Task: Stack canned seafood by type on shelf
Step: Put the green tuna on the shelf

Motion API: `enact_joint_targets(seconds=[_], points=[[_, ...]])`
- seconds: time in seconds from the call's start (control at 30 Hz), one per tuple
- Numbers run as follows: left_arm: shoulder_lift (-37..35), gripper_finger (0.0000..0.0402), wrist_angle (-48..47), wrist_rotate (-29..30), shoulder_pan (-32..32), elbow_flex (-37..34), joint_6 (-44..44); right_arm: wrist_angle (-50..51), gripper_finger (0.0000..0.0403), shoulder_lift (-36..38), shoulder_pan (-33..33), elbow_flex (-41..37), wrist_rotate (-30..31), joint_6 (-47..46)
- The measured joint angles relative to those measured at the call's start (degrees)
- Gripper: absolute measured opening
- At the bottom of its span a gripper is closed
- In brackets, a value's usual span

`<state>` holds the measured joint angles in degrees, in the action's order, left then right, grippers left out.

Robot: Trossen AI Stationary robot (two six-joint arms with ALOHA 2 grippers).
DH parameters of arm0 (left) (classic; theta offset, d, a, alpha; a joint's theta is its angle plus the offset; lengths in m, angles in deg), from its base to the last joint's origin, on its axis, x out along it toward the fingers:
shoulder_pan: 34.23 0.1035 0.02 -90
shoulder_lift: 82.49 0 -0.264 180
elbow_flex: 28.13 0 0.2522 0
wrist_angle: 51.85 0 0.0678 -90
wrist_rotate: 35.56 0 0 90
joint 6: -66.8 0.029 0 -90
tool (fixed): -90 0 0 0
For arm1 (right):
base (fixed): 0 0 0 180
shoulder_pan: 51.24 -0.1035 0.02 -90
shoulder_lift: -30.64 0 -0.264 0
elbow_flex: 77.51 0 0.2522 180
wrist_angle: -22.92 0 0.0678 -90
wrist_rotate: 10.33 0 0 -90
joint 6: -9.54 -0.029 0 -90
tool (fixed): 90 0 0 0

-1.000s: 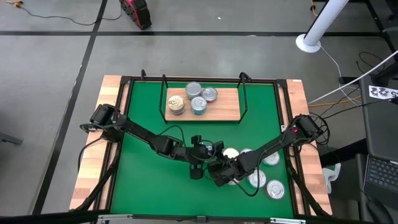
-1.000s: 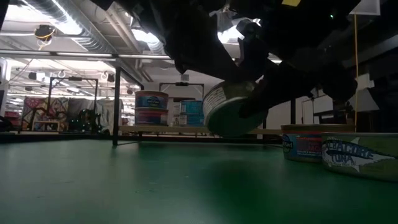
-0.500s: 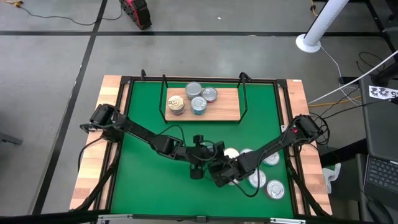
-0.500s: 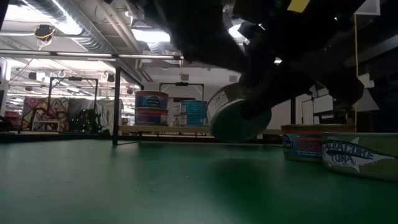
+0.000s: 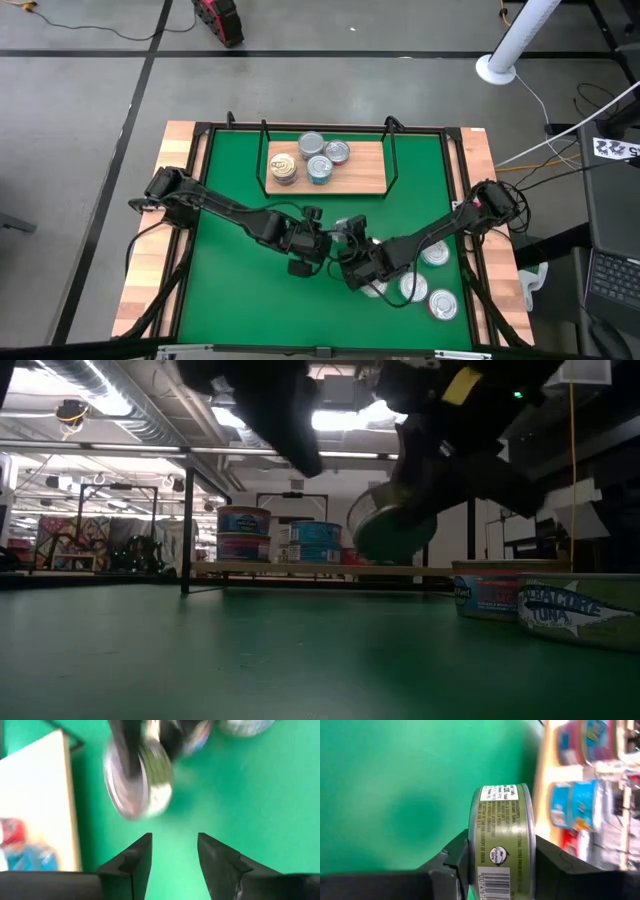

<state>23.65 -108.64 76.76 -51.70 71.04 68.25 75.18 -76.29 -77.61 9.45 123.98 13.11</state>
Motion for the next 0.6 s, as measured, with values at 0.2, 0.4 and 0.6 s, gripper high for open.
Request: enact_joint_targets(seconds=[0.2,0.4,0.6], points=[[0.0,0.0128,-11.7,4.3,0.0,1.3,0.0,6.1,0.0144,2.7,4.7,0.0,4.9,1.3],[-0.1,0.0105,-22.0,5.2,0.8,1.4,-4.3,6.2,0.0142,3.3,12.6,0.0,6.3,7.6],[-0.3,0.0083,-27.5,5.4,2.7,1.3,-9.9,2.7,0.0141,2.9,20.5,0.0,5.2,12.1]])
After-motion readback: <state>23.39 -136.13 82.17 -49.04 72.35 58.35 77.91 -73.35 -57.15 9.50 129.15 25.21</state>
